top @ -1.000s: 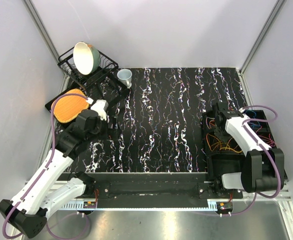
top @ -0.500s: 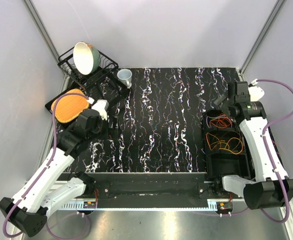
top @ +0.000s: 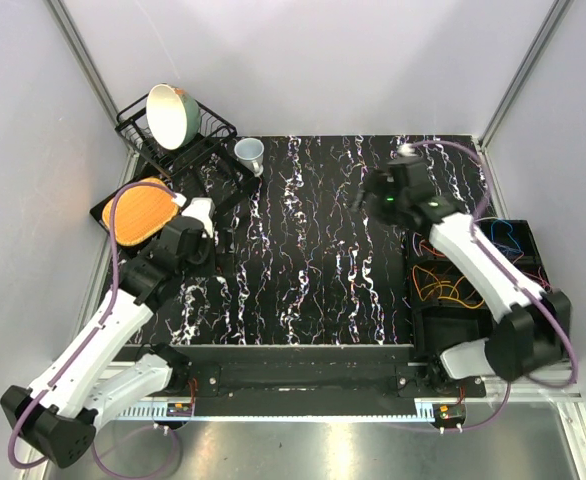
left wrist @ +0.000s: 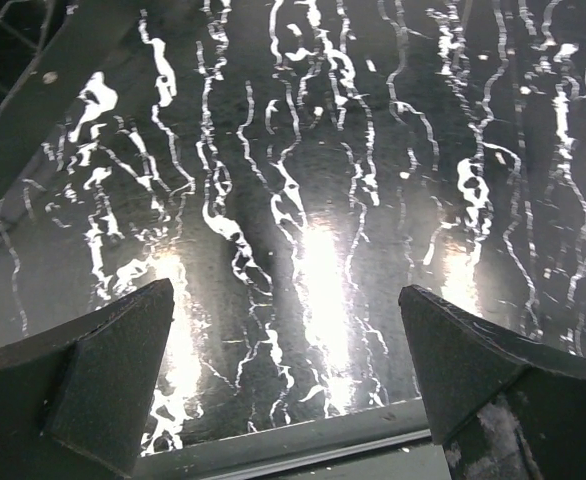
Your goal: Untangle the cables
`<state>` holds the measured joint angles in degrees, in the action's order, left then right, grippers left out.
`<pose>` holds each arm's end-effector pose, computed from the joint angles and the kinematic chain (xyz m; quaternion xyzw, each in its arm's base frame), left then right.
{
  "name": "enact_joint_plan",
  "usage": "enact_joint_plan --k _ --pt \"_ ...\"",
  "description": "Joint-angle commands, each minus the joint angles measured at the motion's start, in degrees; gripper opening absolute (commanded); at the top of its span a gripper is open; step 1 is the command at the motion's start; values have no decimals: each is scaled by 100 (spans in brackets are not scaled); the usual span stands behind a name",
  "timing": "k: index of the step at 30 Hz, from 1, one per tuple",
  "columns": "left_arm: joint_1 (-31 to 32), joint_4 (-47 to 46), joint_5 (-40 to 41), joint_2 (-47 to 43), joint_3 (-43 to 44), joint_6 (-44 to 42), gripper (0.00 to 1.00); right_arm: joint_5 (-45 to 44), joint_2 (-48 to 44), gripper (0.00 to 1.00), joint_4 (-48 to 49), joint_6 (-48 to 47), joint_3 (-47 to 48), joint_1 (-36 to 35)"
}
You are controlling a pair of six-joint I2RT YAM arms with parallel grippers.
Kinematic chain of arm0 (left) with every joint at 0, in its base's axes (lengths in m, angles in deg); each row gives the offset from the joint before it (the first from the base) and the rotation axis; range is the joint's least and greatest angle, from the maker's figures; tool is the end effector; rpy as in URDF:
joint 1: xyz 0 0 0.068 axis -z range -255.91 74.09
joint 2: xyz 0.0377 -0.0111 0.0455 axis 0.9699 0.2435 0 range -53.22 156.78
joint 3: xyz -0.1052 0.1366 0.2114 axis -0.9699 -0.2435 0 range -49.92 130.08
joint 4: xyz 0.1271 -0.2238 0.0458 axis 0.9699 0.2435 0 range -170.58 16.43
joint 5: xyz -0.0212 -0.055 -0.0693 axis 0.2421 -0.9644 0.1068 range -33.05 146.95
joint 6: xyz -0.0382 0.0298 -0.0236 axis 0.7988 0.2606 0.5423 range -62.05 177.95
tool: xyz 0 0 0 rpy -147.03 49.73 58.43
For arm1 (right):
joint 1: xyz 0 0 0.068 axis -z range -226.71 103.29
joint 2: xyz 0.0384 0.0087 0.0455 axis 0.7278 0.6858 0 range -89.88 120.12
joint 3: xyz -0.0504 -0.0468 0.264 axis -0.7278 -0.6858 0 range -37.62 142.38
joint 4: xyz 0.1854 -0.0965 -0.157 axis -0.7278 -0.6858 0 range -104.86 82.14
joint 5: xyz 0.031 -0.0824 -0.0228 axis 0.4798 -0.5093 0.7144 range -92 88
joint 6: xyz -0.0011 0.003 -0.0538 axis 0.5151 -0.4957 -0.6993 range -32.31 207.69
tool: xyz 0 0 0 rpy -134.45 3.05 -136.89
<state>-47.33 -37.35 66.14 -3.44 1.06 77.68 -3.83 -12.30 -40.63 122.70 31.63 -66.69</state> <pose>0.1556 -0.0784 0.3071 0.0378 0.9105 -0.0991 0.3997 0.2794 0.1004 0.3232 0.1255 0.9015 0.1782 0.3738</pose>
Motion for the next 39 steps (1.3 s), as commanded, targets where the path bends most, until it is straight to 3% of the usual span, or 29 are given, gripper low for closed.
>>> enact_joint_plan --k 1,4,8,12,15,17,20,21,22,24,27,32,33,35,36,37,39 --pt "7 -147 627 224 158 110 99 368 687 100 1114 -747 395 -978" --pt "-1 -147 1101 636 175 137 99 -124 1083 100 1615 -1231 431 -1639" --pt "-132 -322 2216 1182 202 278 99 163 1347 100 2606 -1444 194 -1886" --pt "-396 -1628 2340 1359 -279 -302 99 438 1348 100 3233 -1086 -183 -1877" --pt "-677 -2830 3263 1289 -902 -513 99 367 1251 100 3523 -908 -412 -1886" --pt "-1123 -3537 3090 1044 -1256 -680 99 507 1129 100 3681 -925 -544 -1886" --pt "-1574 -5389 2851 789 -2403 -1074 97 263 883 100 3813 -1013 -799 -1886" --pt "-1635 -6639 2878 692 -2687 -1337 96 209 812 100 3814 -996 -921 -1886" --pt "-1741 -7295 3000 708 -2951 -1879 95 -183 742 100 3814 -961 -983 -1886" --pt "-1916 -8255 3054 1023 -3252 -2085 95 -257 566 100 3849 -1108 -1159 -1877" --pt "-2198 -8303 2975 1637 -3033 -1991 96 -397 355 100 4006 -1197 -1492 -1877" --pt "-2383 -8522 2166 2509 -2839 -1807 97 -713 -198 100 4139 -1618 -1950 -1877" --pt "-2409 -8184 1809 2502 -2718 -1788 96 -923 -287 100 4104 -1646 -1986 -1860" --pt "-2445 -8530 1447 2528 -2786 -1666 96 -1100 -575 100 4042 -1690 -2134 -1807" --pt "-2462 -9133 488 2571 -2978 -1874 97 -1170 -673 100 4033 -1690 -2188 -1772" --pt "-2454 -9339 78 2798 -3189 -1937 97 -1267 -857 100 4033 -1699 -2249 -1702" --pt "-2593 -9307 -161 2731 -3103 -2018 99 -1477 -1007 100 3990 -1716 -2355 -1614"
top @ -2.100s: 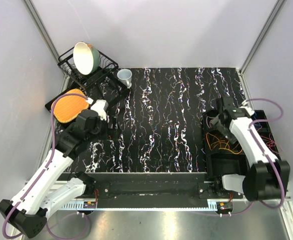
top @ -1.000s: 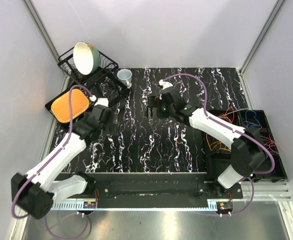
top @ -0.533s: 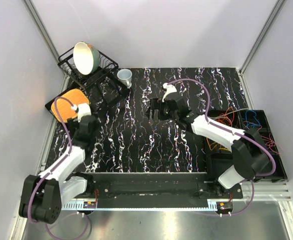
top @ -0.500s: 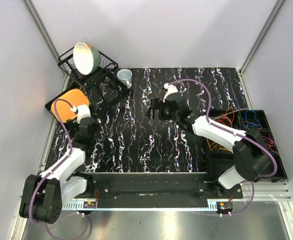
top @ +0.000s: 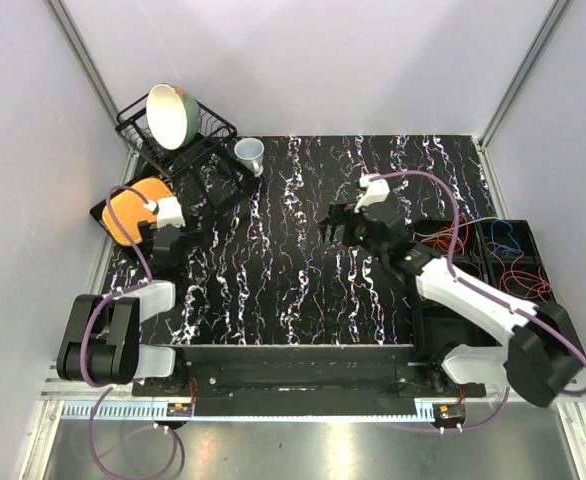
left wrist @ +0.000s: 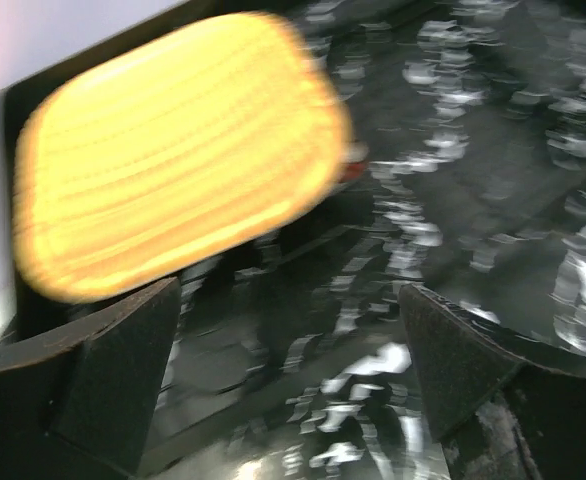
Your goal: Untangle the cables
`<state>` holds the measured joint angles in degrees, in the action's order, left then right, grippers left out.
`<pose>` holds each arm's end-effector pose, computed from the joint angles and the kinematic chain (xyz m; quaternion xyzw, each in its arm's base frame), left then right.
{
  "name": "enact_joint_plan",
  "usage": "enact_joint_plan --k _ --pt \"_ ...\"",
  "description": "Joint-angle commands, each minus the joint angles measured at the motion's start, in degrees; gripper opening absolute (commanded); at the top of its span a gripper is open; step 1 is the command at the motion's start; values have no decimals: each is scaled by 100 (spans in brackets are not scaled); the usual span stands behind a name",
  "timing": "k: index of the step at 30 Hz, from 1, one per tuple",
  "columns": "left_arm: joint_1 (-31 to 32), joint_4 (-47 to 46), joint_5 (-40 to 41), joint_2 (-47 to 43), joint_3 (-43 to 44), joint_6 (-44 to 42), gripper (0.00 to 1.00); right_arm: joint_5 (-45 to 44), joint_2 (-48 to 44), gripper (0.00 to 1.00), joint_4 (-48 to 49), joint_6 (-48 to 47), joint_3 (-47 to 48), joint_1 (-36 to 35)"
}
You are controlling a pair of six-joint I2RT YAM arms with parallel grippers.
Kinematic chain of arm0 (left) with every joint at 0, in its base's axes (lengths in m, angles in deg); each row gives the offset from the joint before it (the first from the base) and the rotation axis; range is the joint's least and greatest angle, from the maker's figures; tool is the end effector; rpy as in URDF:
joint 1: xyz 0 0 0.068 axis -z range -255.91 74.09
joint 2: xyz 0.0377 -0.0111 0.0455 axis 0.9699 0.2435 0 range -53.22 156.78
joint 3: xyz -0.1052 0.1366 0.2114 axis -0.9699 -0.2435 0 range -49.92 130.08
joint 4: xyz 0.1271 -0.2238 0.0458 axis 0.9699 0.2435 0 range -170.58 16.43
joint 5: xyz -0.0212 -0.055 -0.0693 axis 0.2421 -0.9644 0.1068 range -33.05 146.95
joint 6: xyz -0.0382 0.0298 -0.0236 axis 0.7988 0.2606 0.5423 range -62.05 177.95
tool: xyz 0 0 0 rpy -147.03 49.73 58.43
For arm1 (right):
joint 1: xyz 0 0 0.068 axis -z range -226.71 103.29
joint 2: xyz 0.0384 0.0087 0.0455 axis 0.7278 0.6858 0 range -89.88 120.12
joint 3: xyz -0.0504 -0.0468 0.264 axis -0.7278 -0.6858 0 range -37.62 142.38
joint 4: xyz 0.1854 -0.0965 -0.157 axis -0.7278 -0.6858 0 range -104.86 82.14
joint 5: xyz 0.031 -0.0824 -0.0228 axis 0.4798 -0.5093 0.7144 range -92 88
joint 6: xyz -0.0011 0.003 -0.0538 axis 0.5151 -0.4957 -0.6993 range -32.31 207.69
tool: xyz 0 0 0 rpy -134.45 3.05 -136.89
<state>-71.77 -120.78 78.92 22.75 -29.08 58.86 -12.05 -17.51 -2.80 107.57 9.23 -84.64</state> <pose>0.2489 -0.0048 0.1754 -0.0941 0.7814 0.1246 0.6042 0.2319 0.1728 0.2757 -0.0791 0.8160 0.2116 0.5320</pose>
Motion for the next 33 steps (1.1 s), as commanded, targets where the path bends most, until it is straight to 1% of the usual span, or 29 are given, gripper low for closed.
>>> enact_joint_plan --k 1,2,4,5,6,7,8,10,12,13,14,15,17,20,21,22,26,27,28,29,30,31,32,33 --pt "-159 -1146 -1451 112 -176 -152 99 -700 -610 100 189 -230 -141 268" --pt "-159 -1200 -1485 103 -220 -135 99 -736 -646 100 162 -256 -158 321" --pt "-159 -1821 -1696 138 -535 -196 99 -841 -707 100 74 -300 -141 487" --pt "-168 -2268 -1697 312 -668 -214 99 -876 -716 100 39 -335 -115 541" --pt "-177 -2429 -1584 288 -756 -196 99 -955 -716 100 -22 -353 -106 602" --pt "-186 -2109 -1617 209 -670 -161 99 -973 -734 100 -49 -353 -71 725" --pt "-177 -2349 -1600 295 -721 -196 99 -1008 -743 100 -101 -405 -45 787" --pt "-168 -2186 -1565 217 -705 -170 99 -1017 -847 100 -233 -528 -27 901" --pt "-168 -2299 -1591 252 -722 -187 99 -1122 -971 100 -295 -844 -88 1086" --pt "-159 -2168 -1591 235 -696 -179 99 -1244 -1111 100 -295 -932 -132 1156" --pt "-159 -2237 -1591 252 -704 -187 99 -1411 -1164 100 -295 -1046 -237 1287" --pt "-168 -2289 -1583 270 -722 -187 99 -1813 -1234 100 -217 -1108 -307 1367" --pt "-168 -2228 -1582 270 -704 -187 99 -2193 -1419 100 -6 -1328 -650 1577" --pt "-168 -2228 -1582 261 -704 -187 99 -2563 -1744 100 871 -1785 -1387 1727" --pt "-168 -2237 -1582 270 -713 -187 99 -2677 -1832 99 1335 -1864 -1563 1832" --pt "-168 -2229 -1582 261 -713 -187 99 -2696 -1954 100 1566 -1917 -1878 1894" --pt "-159 -2228 -1591 261 -713 -187 99 -2634 -1860 100 2418 -1952 -2320 2088" --pt "-159 -2220 -1600 270 -704 -187 99 -2634 -1589 100 2630 -1961 -2390 2114" --pt "-168 -2211 -1600 270 -695 -179 99 -2652 -1413 100 2875 -2170 -2565 2141" --pt "-168 -2220 -1600 270 -695 -179 99 -2695 -1211 100 3382 -2172 -2654 2184" --pt "-177 -2220 -1600 261 -695 -179 99 -2687 -730 100 3666 -2155 -2742 2228" --pt "-177 -2211 -1609 261 -695 -187 99 -2661 -456 100 3991 -2059 -2899 2368" --pt "-168 -2211 -1609 270 -704 -187 99 -2530 -183 100 4681 -2041 -2988 2439" --pt "-177 -2220 -1609 270 -695 -187 99 -2494 411 100 5297 -2023 -3067 2509"
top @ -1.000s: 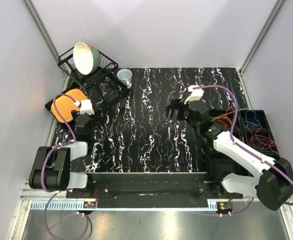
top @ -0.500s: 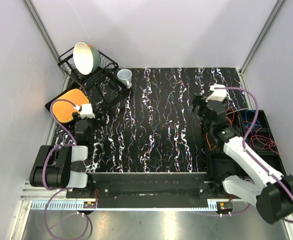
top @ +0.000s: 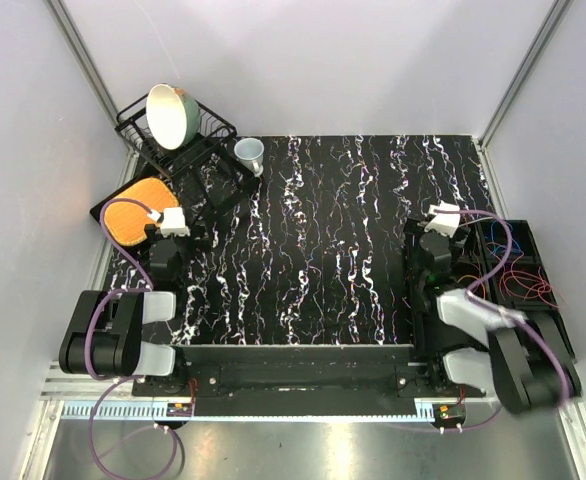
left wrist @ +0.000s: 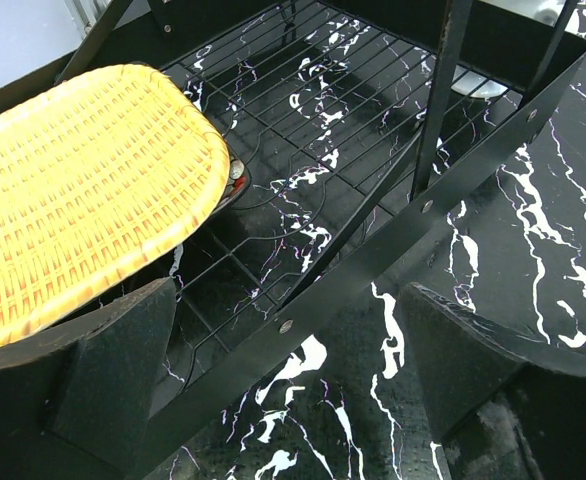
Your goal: Untangle the cables
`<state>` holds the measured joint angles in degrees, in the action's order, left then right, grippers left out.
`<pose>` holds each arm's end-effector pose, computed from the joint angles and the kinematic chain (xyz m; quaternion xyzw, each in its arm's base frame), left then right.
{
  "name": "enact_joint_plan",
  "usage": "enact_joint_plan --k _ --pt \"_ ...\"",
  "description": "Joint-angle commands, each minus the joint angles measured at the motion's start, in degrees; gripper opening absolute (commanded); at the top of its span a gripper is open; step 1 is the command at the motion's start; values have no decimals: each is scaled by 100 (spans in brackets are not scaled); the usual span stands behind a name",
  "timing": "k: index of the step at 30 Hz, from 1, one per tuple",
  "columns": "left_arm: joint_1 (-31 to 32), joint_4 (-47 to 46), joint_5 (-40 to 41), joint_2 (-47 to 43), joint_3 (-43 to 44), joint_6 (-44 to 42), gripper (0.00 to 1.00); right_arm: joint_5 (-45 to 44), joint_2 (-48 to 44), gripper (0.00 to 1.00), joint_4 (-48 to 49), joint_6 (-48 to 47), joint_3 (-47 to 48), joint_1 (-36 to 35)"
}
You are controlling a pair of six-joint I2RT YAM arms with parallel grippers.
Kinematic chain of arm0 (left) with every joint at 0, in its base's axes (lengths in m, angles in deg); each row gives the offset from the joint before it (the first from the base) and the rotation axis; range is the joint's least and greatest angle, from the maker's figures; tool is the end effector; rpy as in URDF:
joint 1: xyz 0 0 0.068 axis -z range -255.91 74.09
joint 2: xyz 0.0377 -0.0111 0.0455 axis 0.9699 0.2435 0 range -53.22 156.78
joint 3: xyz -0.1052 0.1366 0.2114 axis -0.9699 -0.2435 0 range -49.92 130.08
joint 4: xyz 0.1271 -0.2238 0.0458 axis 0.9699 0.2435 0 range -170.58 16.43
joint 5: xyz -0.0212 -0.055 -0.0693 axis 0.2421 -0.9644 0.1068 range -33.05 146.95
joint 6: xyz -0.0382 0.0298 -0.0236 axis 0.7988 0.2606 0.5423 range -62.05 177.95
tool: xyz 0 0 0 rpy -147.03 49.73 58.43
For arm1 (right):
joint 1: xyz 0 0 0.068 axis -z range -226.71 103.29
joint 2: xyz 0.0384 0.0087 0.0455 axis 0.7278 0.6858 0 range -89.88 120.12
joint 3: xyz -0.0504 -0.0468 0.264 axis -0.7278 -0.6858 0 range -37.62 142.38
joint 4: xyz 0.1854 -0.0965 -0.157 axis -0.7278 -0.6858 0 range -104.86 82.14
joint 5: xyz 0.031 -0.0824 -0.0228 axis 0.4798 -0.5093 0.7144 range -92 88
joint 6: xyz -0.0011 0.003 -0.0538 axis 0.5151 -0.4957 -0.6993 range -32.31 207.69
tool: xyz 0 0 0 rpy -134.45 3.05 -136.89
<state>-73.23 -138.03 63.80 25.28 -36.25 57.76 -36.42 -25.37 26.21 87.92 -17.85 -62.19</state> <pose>0.2341 -0.0068 0.1620 -0.0206 0.7505 0.0305 0.6598 0.2215 0.0405 0.2029 0.0895 0.7539 -0.1422 0.6351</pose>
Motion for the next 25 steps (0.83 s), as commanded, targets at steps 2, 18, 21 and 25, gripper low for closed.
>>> enact_joint_plan --k 2,18,21,25 --pt "-22 -495 -105 8 13 -69 99 160 1528 100 3242 -522 -430 300" --pt "-39 -443 -140 16 48 -69 99 3213 2452 100 2579 179 185 1891" --pt "-83 -399 -219 25 74 -52 99 3195 2452 100 2588 170 168 1891" --pt "-92 -451 -211 16 48 -52 99 3186 2452 100 2614 188 168 1891"
